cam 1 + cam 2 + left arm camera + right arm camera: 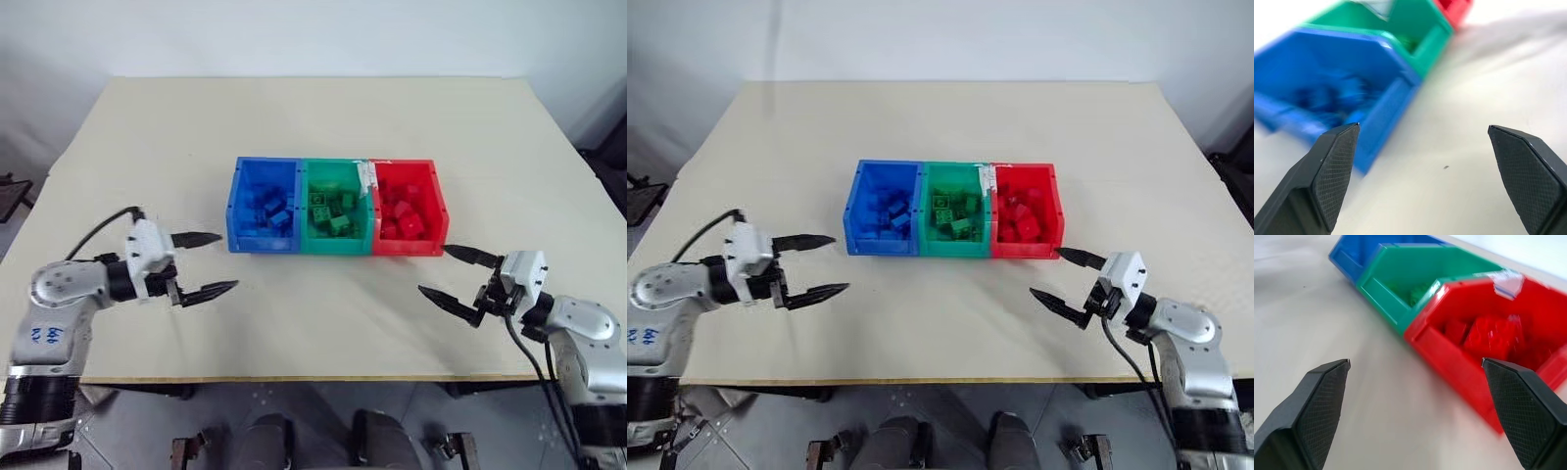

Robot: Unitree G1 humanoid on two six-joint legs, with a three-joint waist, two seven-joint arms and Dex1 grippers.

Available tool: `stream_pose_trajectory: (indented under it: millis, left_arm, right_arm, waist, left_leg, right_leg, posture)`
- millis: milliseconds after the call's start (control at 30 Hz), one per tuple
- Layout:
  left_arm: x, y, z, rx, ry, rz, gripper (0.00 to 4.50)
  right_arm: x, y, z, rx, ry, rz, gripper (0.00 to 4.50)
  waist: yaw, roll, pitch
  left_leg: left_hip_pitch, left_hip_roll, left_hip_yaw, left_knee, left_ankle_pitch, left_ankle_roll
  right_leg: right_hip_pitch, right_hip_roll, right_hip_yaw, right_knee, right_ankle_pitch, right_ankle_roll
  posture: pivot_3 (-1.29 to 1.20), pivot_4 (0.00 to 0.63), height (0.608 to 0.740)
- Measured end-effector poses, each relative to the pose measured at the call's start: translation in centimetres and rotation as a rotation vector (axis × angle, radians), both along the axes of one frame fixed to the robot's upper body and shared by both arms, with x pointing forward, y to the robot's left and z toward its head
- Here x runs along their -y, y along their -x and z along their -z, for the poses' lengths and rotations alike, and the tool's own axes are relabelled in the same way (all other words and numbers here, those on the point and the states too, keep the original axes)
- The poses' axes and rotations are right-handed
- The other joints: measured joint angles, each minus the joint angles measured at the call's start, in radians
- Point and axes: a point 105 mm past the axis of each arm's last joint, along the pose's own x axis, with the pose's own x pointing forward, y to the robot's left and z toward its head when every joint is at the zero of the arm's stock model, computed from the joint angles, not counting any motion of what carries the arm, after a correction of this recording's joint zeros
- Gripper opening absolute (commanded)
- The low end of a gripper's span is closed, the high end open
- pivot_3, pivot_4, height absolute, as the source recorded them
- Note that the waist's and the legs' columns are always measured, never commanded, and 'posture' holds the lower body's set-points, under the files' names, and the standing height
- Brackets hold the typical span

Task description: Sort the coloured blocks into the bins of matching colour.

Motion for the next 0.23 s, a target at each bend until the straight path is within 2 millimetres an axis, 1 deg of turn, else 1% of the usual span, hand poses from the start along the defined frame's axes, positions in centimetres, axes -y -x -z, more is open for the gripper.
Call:
stream_pose_trajectory:
  millis: [67,133,233]
  left_arm:
    - [-0.2,0.3,0.3,0.0,0.0,-0.021,4.47]
    - [-0.1,0.6,0.9,-0.016,-0.004,-0.036,4.47]
    - [0.0,0.4,1.6,-0.011,-0.019,-0.071,4.47]
  right_arm:
    - [-0.2,-0.2,0.0,0.003,0.007,-0.028,4.5]
    - [0.0,-0.3,0.4,-0.016,0.008,-0.034,4.5]
    - [0.2,-0.4,0.7,-0.027,0.009,-0.024,4.5]
  waist:
    - [0.0,0.0,0.0]
    - [-0.002,0.0,0.0]
    - [-0.003,0.0,0.0]
  left_leg:
    - [0.0,0.0,0.0,0.0,0.0,0.0]
    - [0.0,0.0,0.001,-0.002,-0.001,0.0]
    - [0.0,0.0,0.001,-0.003,-0.001,0.0]
  right_leg:
    - [0.0,0.0,0.0,0.001,0.0,0.0]
    - [-0.001,0.0,0.0,0.0,0.0,0.0]
    - [-0.001,0.001,0.0,0.0,0.0,0.0]
  posture:
    - [0.0,0.15,0.74]
    - [0.0,0.15,0.74]
    - [0.0,0.15,0.74]
